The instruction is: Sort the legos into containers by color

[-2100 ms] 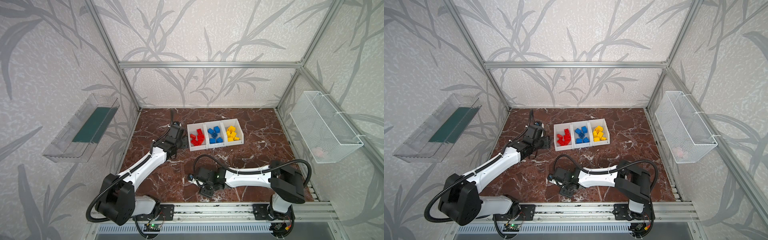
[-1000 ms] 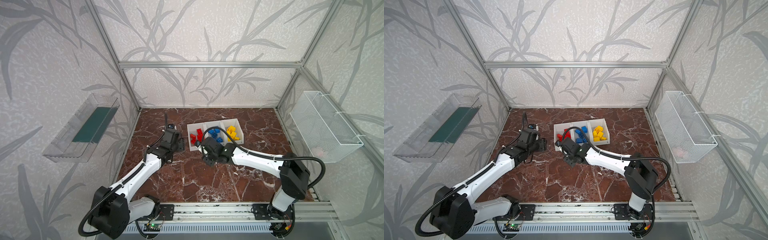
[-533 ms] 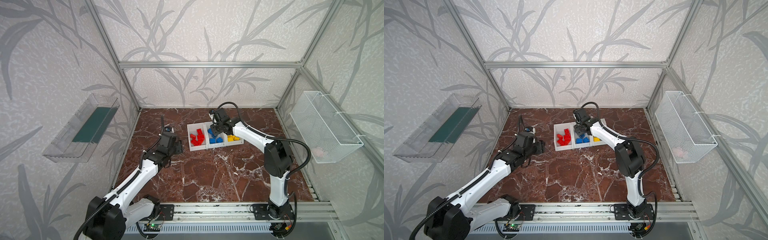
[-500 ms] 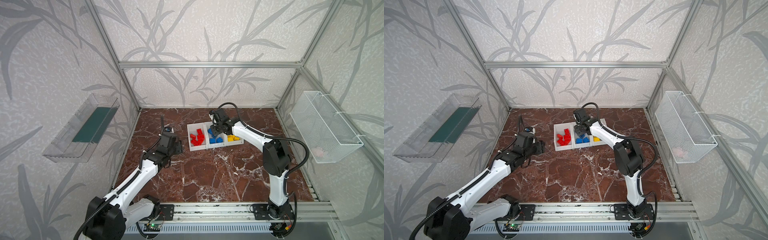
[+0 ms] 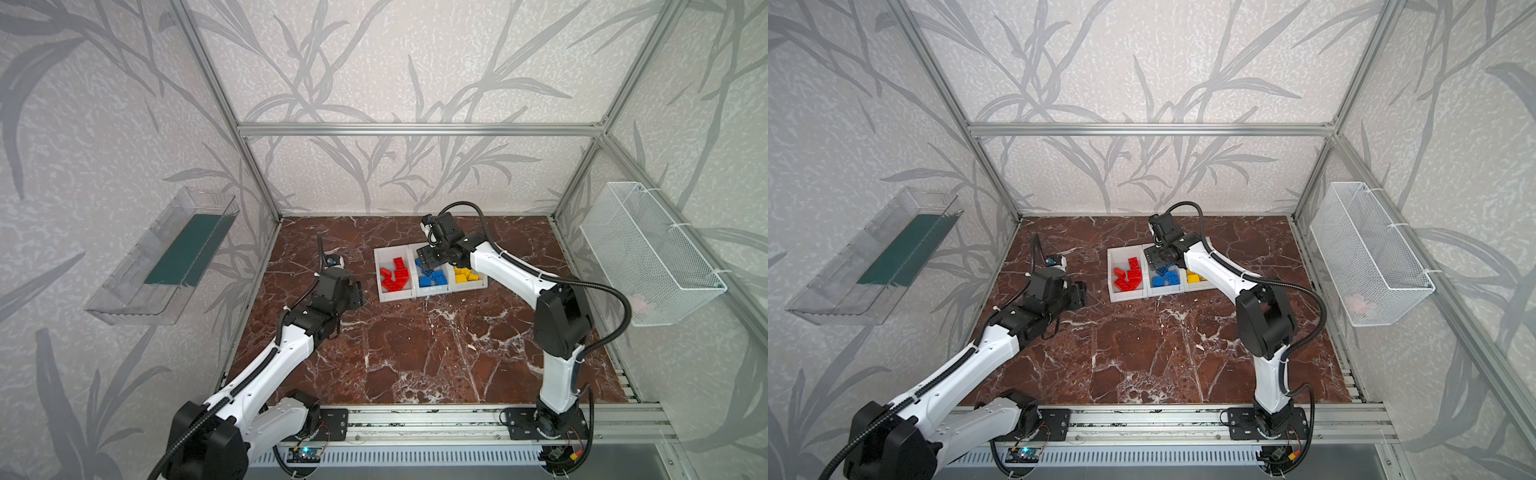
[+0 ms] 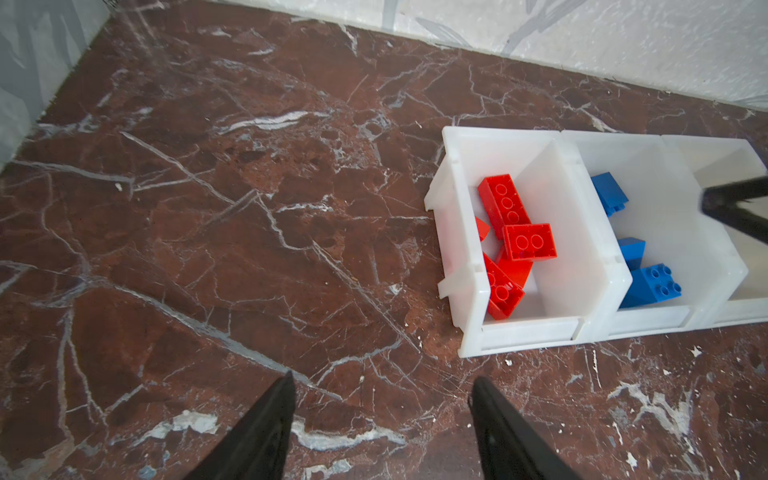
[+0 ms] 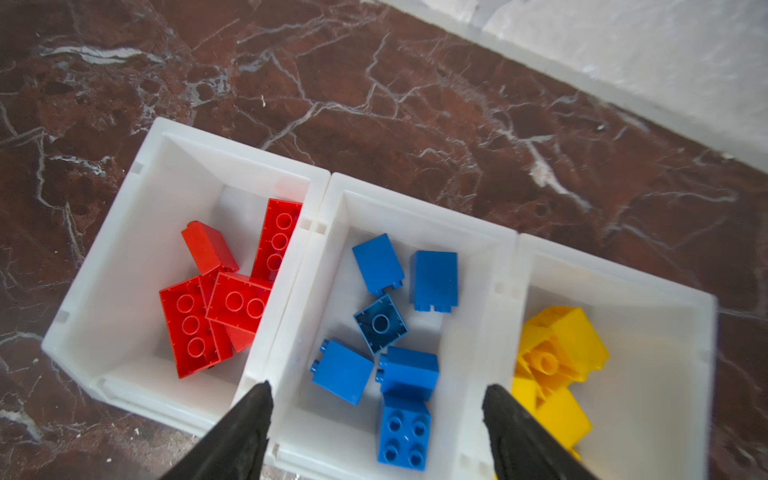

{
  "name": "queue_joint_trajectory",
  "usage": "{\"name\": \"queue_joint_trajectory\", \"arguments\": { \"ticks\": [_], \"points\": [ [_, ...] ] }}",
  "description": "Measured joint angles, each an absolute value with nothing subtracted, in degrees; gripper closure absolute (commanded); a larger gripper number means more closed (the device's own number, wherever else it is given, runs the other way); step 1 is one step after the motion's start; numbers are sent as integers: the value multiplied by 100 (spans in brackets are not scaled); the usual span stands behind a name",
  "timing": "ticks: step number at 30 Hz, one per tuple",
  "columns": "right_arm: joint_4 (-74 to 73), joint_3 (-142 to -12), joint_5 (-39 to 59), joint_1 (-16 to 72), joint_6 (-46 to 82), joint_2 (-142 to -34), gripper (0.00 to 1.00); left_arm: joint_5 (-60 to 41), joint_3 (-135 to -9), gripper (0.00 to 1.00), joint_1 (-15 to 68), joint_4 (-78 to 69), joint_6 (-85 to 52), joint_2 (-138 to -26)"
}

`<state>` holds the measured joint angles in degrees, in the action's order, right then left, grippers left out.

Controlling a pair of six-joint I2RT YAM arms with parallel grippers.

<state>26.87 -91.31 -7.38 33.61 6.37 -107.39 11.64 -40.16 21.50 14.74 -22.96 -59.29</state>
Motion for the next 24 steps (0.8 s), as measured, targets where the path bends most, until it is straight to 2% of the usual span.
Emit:
{"name": "queue_joint_trajectory", "arguments": {
  "ticks": [5,10,15,19,24],
  "points": [
    [1712,-7321,-1035,3107,613,-8711,11,1909,-3461,16,2053,762,-1907,-5542],
    [521,-5148,-1437,2244,615,-6554,0,2891,-2596,8,1785,-276,-1542,-5363],
    [-392,-2998,-1769,1323,403,-5166,1,3400,-2198,5,1496,-1076,-1151,-5736],
    [-1055,-1903,-1817,1068,246,-5168,1,3588,-2069,3,1341,-2233,-904,-6584],
    [-2106,-1734,-1811,878,163,-6584,1,3406,-1999,1,1007,-3297,-631,-7655]
  ]
}}
